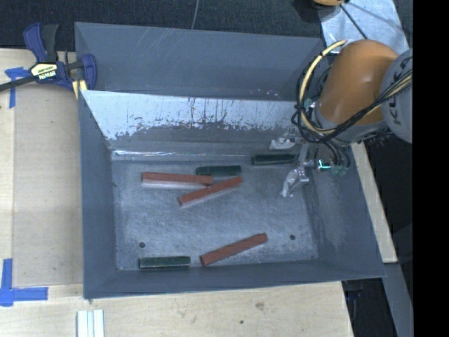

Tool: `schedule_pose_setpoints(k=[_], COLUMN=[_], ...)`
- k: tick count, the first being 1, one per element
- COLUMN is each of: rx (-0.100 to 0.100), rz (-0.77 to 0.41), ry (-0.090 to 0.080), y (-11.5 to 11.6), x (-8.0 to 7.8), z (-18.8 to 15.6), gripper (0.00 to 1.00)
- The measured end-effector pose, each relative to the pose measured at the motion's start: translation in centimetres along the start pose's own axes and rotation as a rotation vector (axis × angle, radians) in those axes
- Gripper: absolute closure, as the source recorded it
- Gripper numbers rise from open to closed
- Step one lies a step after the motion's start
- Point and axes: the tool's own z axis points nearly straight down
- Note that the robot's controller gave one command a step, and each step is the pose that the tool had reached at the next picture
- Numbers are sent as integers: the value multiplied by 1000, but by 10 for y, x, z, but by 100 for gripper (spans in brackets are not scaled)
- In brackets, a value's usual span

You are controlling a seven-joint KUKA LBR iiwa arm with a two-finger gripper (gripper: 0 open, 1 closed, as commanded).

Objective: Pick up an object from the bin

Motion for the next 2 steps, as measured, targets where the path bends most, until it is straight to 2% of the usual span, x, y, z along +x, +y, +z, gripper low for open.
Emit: schedule_pose_setpoints(k=[1, 2], rx=[1, 8], rz=[-2, -182], ry=[-8, -18], y=[0, 103], x=[-2, -6], z=[-5, 57], gripper=[0, 100])
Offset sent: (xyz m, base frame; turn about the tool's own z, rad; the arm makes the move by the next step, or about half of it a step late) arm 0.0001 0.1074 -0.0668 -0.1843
